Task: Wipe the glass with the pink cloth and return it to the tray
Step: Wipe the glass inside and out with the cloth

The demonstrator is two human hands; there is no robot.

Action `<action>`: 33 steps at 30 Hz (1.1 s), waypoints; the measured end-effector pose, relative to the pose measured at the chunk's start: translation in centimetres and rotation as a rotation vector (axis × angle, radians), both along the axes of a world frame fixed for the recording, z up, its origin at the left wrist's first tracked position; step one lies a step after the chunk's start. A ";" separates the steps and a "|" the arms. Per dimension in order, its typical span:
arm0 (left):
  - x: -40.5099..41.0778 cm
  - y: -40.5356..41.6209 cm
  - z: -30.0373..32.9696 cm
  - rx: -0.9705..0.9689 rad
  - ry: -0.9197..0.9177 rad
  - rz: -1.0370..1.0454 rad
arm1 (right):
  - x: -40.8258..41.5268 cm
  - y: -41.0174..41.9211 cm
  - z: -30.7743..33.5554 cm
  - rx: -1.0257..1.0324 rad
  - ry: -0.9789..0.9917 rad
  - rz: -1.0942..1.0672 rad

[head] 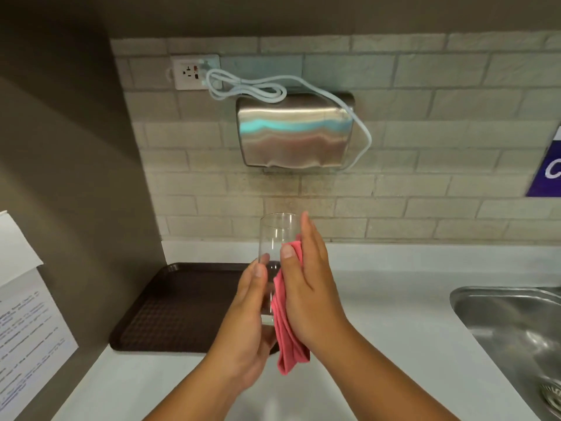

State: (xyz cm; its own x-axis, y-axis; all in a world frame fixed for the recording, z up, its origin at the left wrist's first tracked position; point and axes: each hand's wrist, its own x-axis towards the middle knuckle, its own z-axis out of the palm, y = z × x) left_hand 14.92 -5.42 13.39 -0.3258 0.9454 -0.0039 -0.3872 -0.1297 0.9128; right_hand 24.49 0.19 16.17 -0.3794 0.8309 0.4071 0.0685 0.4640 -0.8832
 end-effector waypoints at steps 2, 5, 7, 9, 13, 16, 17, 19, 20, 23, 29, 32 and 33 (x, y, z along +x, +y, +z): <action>0.3 0.1 0.1 -0.016 0.016 -0.026 | 0.0 0.1 0.3 0.025 -0.075 -0.033; 0.7 0.4 0.1 -0.020 0.025 -0.017 | -0.2 0.4 0.7 0.070 -0.127 -0.067; 0.9 0.6 0.2 0.014 0.060 -0.006 | -0.5 0.4 0.7 0.093 -0.128 -0.073; 1.0 0.7 0.3 0.024 0.096 0.025 | -0.7 0.5 0.5 0.089 -0.120 -0.082; 1.2 0.6 0.1 -0.005 0.132 0.049 | -0.6 0.6 0.9 0.058 -0.152 -0.094; 1.5 0.1 -0.7 0.002 0.170 0.017 | -0.1 1.2 2.1 0.057 -0.102 -0.110; 1.6 -0.2 -0.9 0.014 0.166 -0.003 | 0.2 1.6 2.8 0.041 -0.056 -0.114; 1.7 -0.5 -1.0 0.044 0.111 -0.056 | 0.7 2.4 3.9 -0.065 0.071 -0.099; 1.7 -0.5 -1.0 0.052 0.068 -0.080 | 1.0 2.7 4.3 -0.159 0.149 -0.081; 1.4 -0.4 -0.5 0.089 -0.076 -0.140 | 1.7 2.2 3.9 -0.415 0.346 -0.019; 0.7 -0.1 -0.5 -0.017 -0.086 -0.023 | 0.8 -1.0 0.0 -0.103 0.083 -0.004; 0.5 -0.3 -0.4 -0.034 -0.017 -0.035 | 0.4 -1.0 -0.2 -0.012 -0.046 -0.018; 0.5 -0.4 -0.3 -0.039 0.010 -0.040 | 0.4 -0.6 0.3 -0.026 -0.033 -0.036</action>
